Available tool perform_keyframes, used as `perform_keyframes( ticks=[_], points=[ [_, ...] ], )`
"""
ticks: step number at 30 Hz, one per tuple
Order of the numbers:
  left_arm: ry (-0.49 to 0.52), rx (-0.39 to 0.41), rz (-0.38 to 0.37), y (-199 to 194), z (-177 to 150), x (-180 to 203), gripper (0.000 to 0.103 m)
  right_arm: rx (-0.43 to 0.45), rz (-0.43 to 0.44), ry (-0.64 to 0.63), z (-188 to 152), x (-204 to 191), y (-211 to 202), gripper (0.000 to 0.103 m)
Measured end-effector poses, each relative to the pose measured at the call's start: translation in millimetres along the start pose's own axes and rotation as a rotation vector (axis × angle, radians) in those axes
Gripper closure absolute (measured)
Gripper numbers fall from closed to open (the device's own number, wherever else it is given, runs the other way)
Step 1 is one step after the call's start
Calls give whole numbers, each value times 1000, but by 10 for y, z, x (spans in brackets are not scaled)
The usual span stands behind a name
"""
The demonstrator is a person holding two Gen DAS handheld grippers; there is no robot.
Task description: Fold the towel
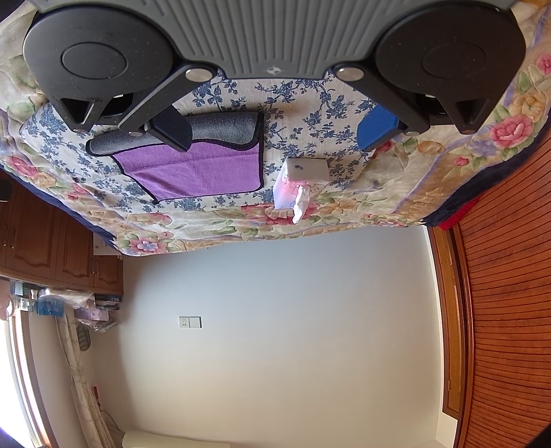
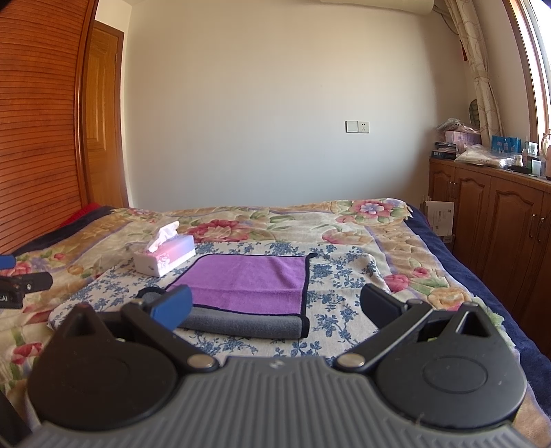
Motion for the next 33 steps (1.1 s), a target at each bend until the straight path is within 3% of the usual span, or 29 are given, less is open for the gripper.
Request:
perform_keyframes(
  ticks=[33],
  points=[
    [89, -52, -46, 414, 25, 230, 0, -66, 36, -25, -57, 55, 353, 0]
  ],
)
Point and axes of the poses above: each gripper's, at about its wrist camera, not at the fingertips, and y roughly the way its jaws point, x to its right, z to its top, the point moved 8 cm from there along y, roughly the way its jaws point, and after that the axes turned 4 degrees about z, right-handed, at the moved point
